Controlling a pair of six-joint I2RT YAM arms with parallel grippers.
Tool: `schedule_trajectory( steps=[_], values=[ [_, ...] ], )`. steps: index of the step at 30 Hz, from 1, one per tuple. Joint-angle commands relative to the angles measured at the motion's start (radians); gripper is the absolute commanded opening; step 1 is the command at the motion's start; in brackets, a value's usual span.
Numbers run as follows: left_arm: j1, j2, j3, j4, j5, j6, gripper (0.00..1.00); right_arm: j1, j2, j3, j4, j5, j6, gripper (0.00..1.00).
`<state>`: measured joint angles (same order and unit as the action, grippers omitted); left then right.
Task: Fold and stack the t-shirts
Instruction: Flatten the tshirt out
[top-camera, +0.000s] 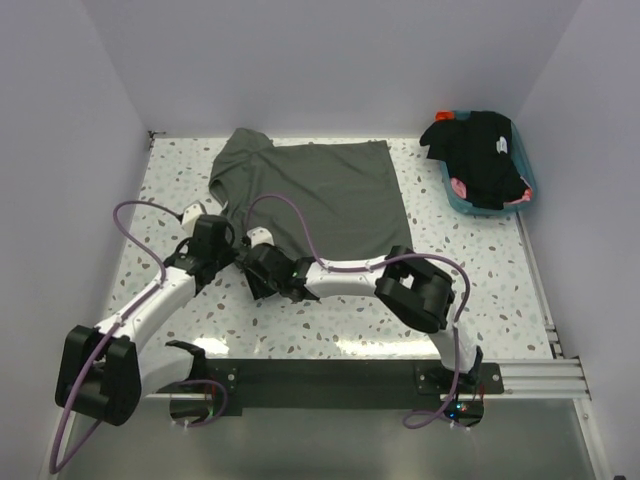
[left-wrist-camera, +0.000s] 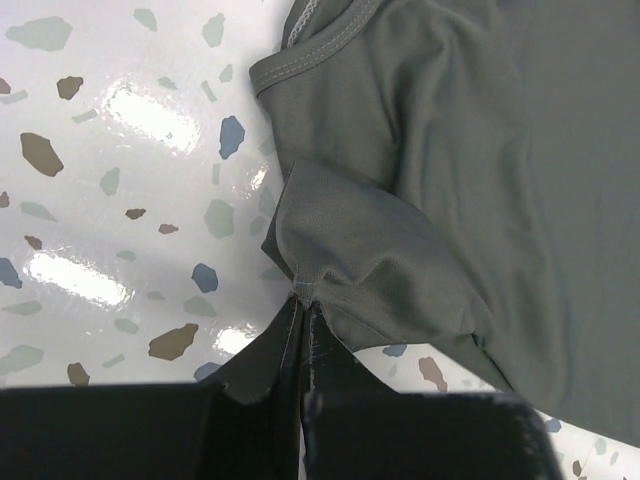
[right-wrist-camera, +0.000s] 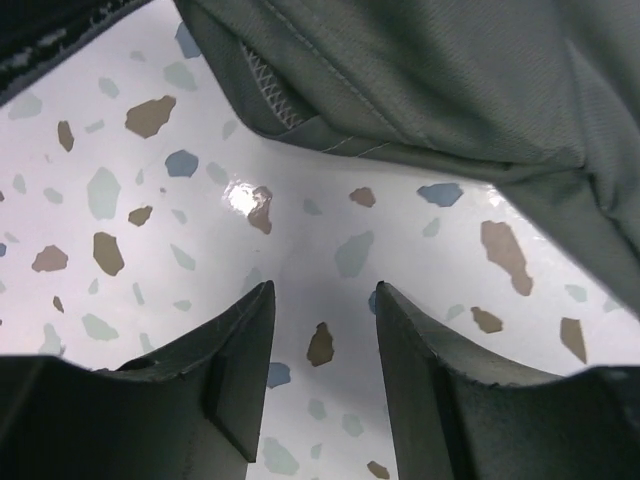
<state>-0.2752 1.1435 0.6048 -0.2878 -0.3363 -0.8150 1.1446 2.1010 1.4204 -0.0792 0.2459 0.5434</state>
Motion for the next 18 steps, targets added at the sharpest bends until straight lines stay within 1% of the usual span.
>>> schedule_trajectory(
  steps=[1, 2, 8, 13, 18],
  values=[
    [0.008, -0.036, 0.033, -0.037, 0.008, 0.002, 0.0, 0.017, 0.007, 0.031, 0.103, 0.064, -0.007, 0.5],
    [0.01, -0.04, 0.032, -0.042, 0.013, 0.0, 0.0, 0.018, 0.008, 0.028, 0.111, 0.076, -0.002, 0.53],
    [0.01, -0.074, 0.023, -0.071, 0.02, -0.009, 0.0, 0.017, -0.01, -0.009, 0.151, 0.197, 0.027, 0.53],
    [0.01, -0.097, 0.006, -0.071, 0.034, -0.015, 0.0, 0.012, 0.053, 0.103, 0.096, 0.242, 0.004, 0.53],
    [0.01, -0.108, -0.002, -0.077, 0.034, -0.012, 0.0, 0.01, 0.076, 0.133, 0.084, 0.277, 0.009, 0.52]
  ],
)
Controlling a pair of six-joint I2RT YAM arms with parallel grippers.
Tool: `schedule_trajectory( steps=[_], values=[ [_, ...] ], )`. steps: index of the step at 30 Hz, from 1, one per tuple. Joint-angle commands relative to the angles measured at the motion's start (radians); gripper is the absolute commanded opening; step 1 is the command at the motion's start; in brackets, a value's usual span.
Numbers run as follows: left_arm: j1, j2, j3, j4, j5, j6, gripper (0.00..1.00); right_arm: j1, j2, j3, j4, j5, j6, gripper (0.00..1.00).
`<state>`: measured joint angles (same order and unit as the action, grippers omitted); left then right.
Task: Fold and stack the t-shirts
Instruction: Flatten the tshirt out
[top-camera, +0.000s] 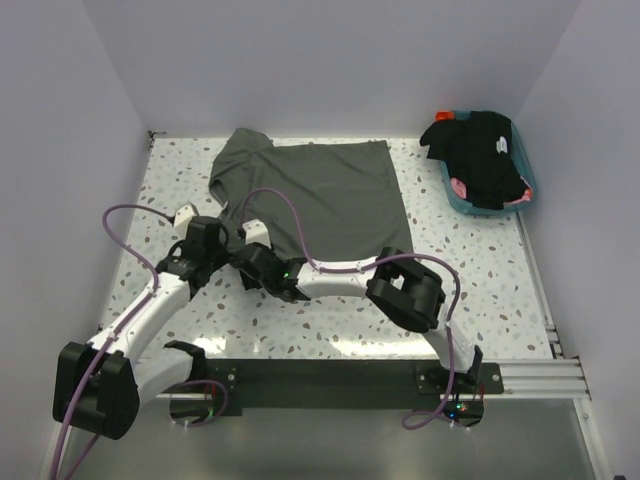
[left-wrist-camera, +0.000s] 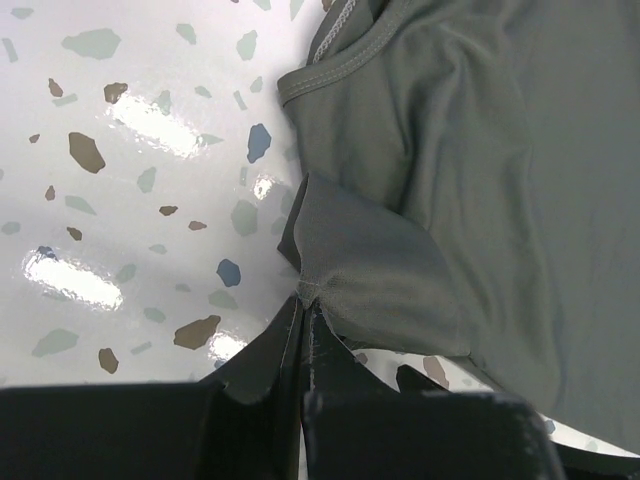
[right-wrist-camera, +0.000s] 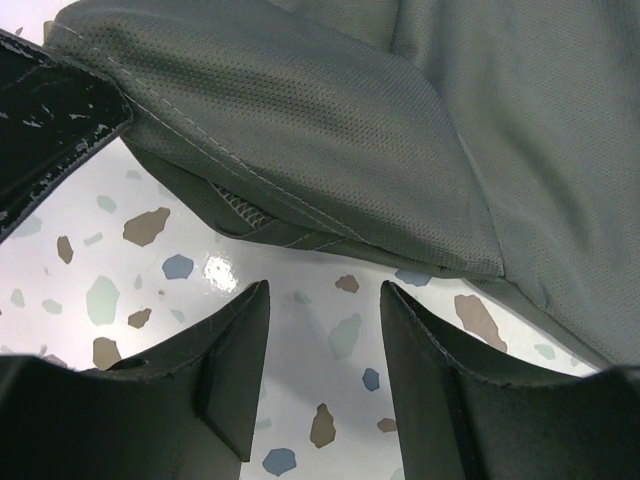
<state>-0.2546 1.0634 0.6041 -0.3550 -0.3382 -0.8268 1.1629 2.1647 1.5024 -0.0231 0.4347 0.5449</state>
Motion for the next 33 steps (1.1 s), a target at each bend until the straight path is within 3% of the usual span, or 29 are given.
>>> schedule_trajectory(
  steps=[1, 22, 33],
  values=[
    [-0.011, -0.029, -0.003, -0.01, 0.036, 0.002, 0.0, -0.006, 0.012, 0.051, 0.029, 0.094, 0.007, 0.52],
    [-0.011, -0.059, -0.047, -0.009, 0.065, 0.005, 0.0, -0.048, 0.03, 0.055, 0.072, 0.091, 0.036, 0.45],
    [-0.011, -0.036, -0.046, 0.04, 0.107, 0.037, 0.06, -0.089, 0.032, 0.082, 0.071, 0.064, 0.032, 0.03]
  ],
)
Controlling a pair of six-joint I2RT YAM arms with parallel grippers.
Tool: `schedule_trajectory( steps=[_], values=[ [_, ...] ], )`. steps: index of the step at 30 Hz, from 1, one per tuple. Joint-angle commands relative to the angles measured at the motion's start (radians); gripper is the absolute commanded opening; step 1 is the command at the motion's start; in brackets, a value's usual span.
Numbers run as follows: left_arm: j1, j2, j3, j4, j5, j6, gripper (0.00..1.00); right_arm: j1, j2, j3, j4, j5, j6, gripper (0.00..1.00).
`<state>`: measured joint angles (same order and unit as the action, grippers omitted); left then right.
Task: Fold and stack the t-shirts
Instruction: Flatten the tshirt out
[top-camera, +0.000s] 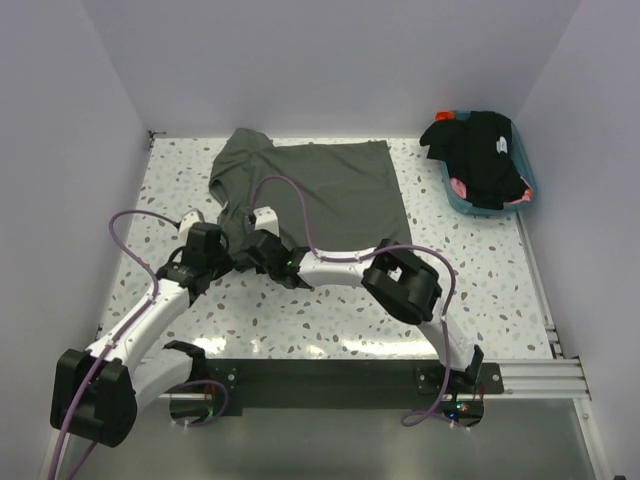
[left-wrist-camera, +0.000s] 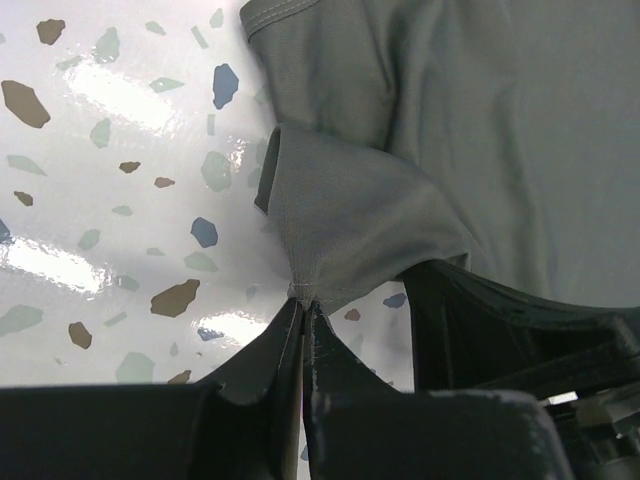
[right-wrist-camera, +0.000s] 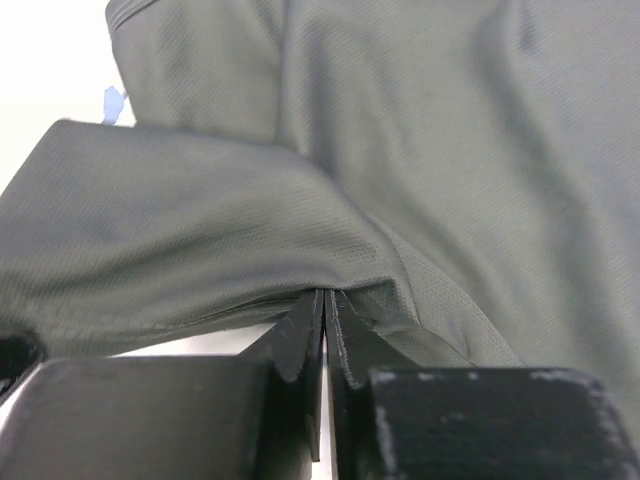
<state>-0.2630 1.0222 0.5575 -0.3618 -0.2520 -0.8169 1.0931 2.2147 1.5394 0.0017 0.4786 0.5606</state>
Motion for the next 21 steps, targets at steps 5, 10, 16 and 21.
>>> schedule_trajectory(
  steps=[5, 10, 16, 21],
  values=[
    [-0.001, 0.03, 0.013, 0.07, 0.0, 0.042, 0.07, -0.045, -0.064, 0.019, 0.063, 0.017, 0.015, 0.0],
    [0.002, 0.094, 0.058, 0.087, -0.024, 0.055, 0.1, -0.079, -0.073, 0.022, 0.061, -0.032, 0.015, 0.0],
    [0.018, 0.183, 0.099, 0.141, -0.044, 0.076, 0.15, -0.091, -0.082, 0.028, 0.07, -0.075, 0.002, 0.0],
    [0.054, 0.28, 0.159, 0.175, -0.05, 0.065, 0.15, -0.102, -0.066, 0.057, 0.078, -0.121, -0.021, 0.0]
  ],
)
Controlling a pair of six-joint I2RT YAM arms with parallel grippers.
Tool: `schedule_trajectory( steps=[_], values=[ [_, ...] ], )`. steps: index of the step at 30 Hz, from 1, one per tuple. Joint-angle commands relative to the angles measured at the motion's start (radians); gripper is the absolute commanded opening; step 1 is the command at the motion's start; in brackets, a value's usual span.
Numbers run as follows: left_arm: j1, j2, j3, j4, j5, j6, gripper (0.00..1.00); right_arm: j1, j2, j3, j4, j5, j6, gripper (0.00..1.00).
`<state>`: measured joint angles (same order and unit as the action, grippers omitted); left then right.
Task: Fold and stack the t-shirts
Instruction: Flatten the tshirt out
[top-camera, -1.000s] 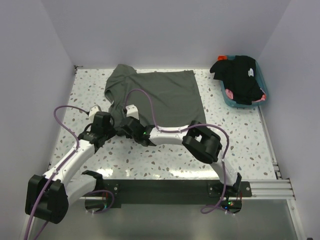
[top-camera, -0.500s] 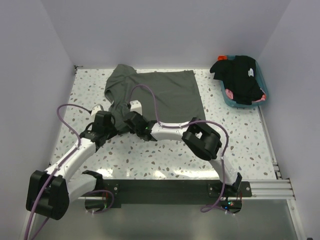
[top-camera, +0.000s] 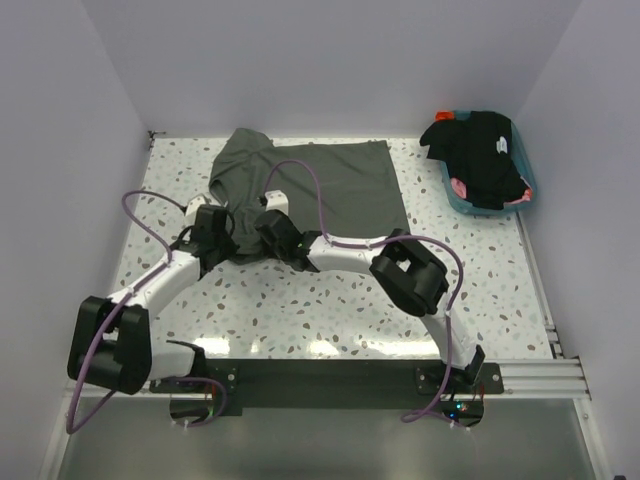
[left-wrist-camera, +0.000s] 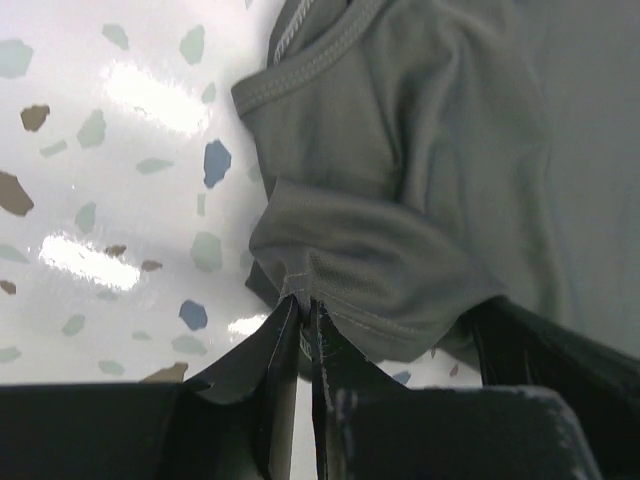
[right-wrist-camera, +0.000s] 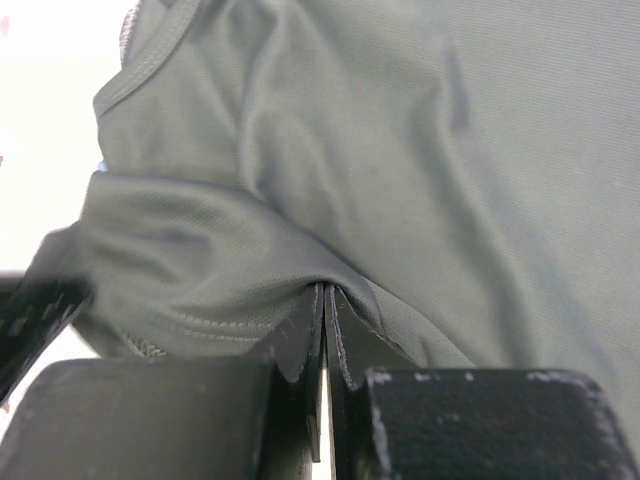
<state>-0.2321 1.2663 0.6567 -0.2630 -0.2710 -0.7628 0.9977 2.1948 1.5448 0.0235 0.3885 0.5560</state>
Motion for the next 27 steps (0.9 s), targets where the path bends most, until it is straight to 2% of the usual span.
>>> schedule_trajectory(
  steps=[1, 5, 8, 9, 16, 19, 27],
  values=[
    [0.033, 0.05, 0.078, 0.08, -0.028, 0.008, 0.15, -0.008, -0.041, 0.058, 0.055, -0.042, -0.022, 0.01],
    [0.04, 0.137, 0.128, 0.103, -0.014, -0.013, 0.17, -0.013, -0.029, 0.081, 0.046, -0.068, -0.045, 0.06],
    [0.04, 0.204, 0.175, 0.105, -0.005, -0.026, 0.18, -0.014, -0.029, 0.086, 0.046, -0.083, -0.057, 0.16],
    [0.04, 0.218, 0.184, 0.104, -0.004, -0.03, 0.18, -0.016, -0.032, 0.083, 0.046, -0.088, -0.064, 0.23],
    [0.053, 0.275, 0.199, 0.117, 0.019, -0.044, 0.21, -0.013, -0.079, 0.022, 0.036, -0.102, -0.047, 0.45],
    [0.054, 0.268, 0.187, 0.125, 0.03, -0.049, 0.22, -0.008, -0.083, -0.012, 0.053, -0.106, -0.027, 0.48],
    [0.054, 0.246, 0.161, 0.134, 0.05, -0.056, 0.22, 0.001, -0.02, 0.046, 0.017, -0.091, -0.019, 0.47]
  ],
)
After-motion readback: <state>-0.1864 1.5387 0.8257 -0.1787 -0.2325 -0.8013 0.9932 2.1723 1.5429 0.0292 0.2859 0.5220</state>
